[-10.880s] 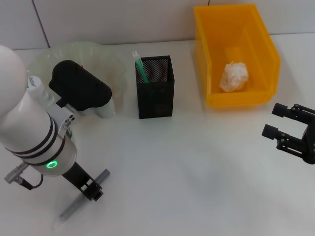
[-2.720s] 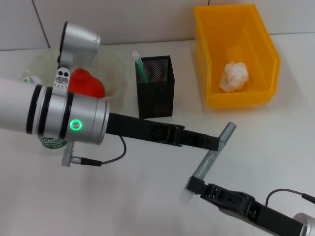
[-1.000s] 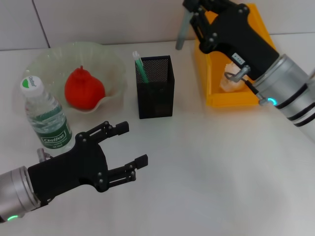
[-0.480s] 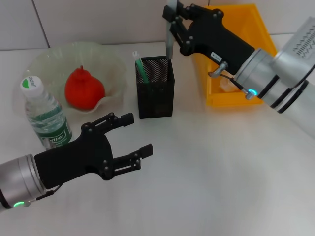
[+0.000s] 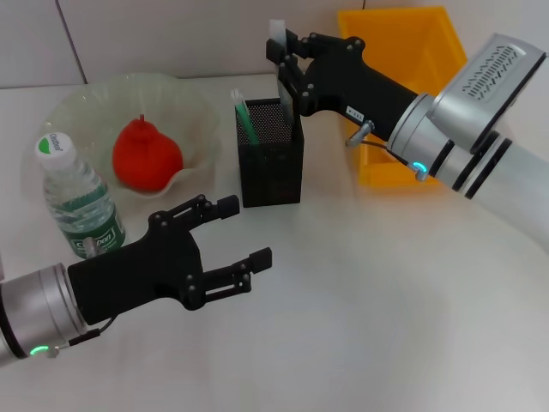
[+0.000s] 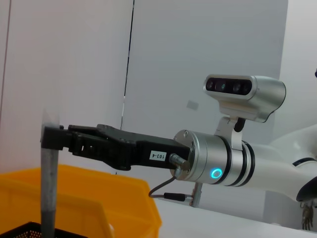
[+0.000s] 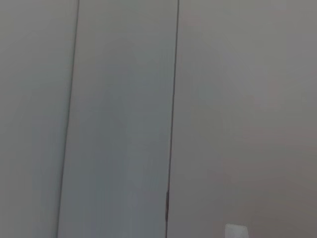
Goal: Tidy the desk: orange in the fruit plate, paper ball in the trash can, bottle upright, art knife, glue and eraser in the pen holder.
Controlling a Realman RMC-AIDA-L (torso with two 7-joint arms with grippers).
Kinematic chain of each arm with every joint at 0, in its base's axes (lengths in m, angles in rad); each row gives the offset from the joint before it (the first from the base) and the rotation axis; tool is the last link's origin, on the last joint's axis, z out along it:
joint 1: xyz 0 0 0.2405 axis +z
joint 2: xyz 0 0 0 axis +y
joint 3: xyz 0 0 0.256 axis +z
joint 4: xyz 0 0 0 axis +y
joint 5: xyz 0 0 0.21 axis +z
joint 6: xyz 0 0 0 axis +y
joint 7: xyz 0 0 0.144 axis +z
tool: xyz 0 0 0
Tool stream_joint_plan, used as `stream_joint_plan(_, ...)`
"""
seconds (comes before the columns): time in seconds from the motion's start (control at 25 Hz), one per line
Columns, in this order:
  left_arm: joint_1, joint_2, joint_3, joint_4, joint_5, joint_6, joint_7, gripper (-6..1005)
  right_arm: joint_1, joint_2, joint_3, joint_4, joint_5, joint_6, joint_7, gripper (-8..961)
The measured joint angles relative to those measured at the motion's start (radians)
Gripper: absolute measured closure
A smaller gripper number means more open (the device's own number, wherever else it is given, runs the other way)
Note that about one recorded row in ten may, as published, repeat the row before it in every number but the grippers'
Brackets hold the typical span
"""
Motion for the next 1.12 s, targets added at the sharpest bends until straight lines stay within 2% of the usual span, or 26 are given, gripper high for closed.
stream_joint_plan(0.72, -0.01, 0.0, 0.003, 0.001, 0.001, 0.0, -0.017, 177, 0.027, 0.013, -0.017, 0.006, -0.006, 0.098, 0.002, 810)
stream_joint_plan(1.12, -0.01, -0.002, 0.005, 0.001, 0.001, 0.003, -0.017, 177, 0.008, 0.014, -0.015, 0.008, -0.01, 0.074, 0.005, 709)
